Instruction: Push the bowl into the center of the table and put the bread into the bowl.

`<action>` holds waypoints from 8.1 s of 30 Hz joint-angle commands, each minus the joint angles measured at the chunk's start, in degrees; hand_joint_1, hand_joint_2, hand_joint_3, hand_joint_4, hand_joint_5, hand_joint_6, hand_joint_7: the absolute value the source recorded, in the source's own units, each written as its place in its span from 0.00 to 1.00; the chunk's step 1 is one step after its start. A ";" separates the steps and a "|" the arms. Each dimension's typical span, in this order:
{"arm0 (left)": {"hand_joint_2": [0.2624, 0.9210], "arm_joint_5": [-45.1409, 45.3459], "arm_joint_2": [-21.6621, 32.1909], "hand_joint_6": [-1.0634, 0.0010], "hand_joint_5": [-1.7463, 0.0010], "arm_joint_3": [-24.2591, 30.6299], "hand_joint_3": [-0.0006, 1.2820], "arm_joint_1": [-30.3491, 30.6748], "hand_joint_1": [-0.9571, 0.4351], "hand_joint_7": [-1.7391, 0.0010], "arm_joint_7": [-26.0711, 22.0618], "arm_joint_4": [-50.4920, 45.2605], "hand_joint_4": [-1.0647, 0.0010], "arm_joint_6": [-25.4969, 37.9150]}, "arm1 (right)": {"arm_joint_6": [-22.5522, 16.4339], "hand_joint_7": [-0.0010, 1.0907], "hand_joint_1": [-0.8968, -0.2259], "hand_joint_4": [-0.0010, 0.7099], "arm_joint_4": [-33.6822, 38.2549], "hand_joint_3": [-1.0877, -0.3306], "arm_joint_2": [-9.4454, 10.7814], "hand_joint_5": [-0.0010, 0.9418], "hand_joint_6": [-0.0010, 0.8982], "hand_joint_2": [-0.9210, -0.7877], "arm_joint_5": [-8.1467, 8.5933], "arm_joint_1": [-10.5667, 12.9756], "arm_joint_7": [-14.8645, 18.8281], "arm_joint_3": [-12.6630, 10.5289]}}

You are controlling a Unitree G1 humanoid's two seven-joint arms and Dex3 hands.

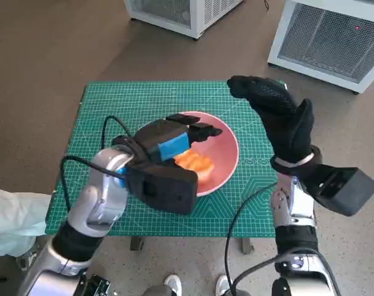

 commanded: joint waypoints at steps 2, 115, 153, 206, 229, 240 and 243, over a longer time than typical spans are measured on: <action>0.82 -2.21 3.59 0.85 1.00 4.64 0.01 2.23 0.46 1.00 -3.84 -10.15 1.00 3.94 | 1.18 0.59 0.26 0.27 0.56 0.48 0.24 0.00 0.00 0.00 0.60 1.29 0.78 0.05; 0.90 3.58 20.61 0.35 0.39 7.49 0.09 23.76 0.69 0.36 8.20 -1.81 0.26 10.36 | 3.40 0.59 0.27 0.26 2.38 0.50 0.75 0.00 0.00 0.00 1.28 0.15 4.99 -0.90; 0.92 0.95 15.88 0.35 0.40 15.28 0.07 5.21 0.69 0.36 7.41 -20.20 0.27 11.92 | 2.73 0.56 0.27 0.26 2.08 0.49 1.03 0.00 0.00 0.00 1.03 0.79 4.40 -0.93; 0.82 2.77 -2.73 0.68 0.98 -3.10 0.04 -9.83 0.66 0.98 4.81 10.15 0.83 6.74 | 2.63 0.55 0.28 0.27 -0.76 0.50 0.69 0.00 0.00 0.00 0.62 2.79 1.52 -1.24; 0.83 -18.43 -0.79 0.84 1.00 14.77 0.02 -0.61 0.54 1.00 6.97 1.99 0.98 -2.09 | 3.29 0.55 0.28 0.27 -1.60 0.49 0.34 0.01 0.00 0.00 -0.03 2.03 0.62 -0.56; 0.95 -38.03 -10.34 0.81 0.98 27.95 0.04 7.52 0.43 0.98 15.21 4.67 0.90 -20.68 | 5.07 0.55 0.28 0.25 -5.05 0.48 -0.36 0.00 0.00 0.00 -0.88 1.65 -1.56 0.16; 0.99 -40.89 -12.64 0.77 0.98 29.42 0.08 8.59 0.37 0.97 16.70 7.31 0.88 -26.57 | 5.77 0.54 0.28 0.25 -6.24 0.48 -0.61 0.00 0.00 0.00 -1.25 1.41 -2.51 0.46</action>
